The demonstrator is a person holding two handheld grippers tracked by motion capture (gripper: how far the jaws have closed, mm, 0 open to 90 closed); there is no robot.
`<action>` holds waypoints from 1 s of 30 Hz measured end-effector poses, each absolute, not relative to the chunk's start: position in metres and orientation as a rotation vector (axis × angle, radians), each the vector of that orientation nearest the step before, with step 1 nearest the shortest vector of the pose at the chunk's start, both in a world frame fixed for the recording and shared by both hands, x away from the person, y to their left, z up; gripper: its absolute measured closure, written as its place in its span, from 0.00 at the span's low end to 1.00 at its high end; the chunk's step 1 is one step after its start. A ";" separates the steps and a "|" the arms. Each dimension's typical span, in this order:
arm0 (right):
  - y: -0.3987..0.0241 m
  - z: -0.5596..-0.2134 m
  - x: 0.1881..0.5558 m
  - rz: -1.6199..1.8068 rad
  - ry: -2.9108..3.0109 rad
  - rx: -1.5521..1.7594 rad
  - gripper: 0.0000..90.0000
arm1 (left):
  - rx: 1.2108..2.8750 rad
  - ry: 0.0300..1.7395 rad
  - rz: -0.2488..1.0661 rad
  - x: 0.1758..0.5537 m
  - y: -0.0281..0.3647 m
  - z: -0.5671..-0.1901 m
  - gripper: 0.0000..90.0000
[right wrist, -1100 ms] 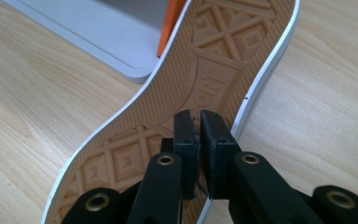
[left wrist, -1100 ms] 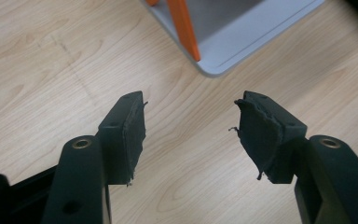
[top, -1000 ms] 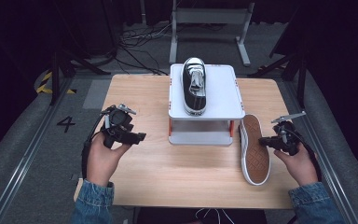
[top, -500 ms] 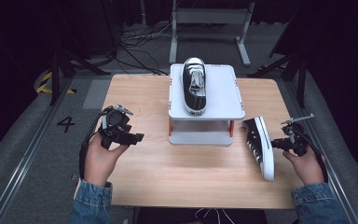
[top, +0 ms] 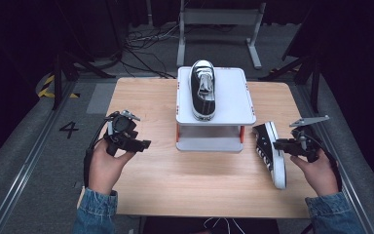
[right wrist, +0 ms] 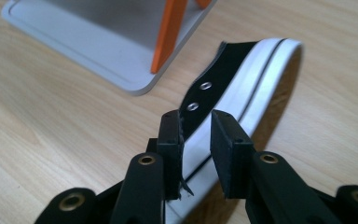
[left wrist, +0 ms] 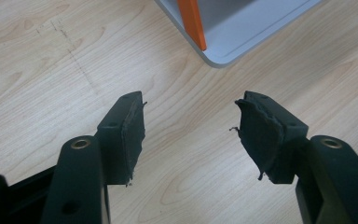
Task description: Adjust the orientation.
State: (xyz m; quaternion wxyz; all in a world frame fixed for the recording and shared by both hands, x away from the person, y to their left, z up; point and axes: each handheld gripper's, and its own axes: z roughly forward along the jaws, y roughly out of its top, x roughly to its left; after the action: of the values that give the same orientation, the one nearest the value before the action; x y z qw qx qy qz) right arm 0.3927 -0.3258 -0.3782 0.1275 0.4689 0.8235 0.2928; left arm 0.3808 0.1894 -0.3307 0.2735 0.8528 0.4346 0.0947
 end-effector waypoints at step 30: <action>-0.413 -0.390 0.383 0.542 2.070 1.684 0.68 | 2.313 1.136 0.229 0.395 0.178 -0.335 0.45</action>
State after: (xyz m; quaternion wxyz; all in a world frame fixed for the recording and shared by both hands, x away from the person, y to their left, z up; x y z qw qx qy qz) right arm 0.3831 -0.4132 -0.3902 0.2079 0.6049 0.7437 0.1945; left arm 0.3948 0.1775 -0.3354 0.2735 0.8599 0.4225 0.0851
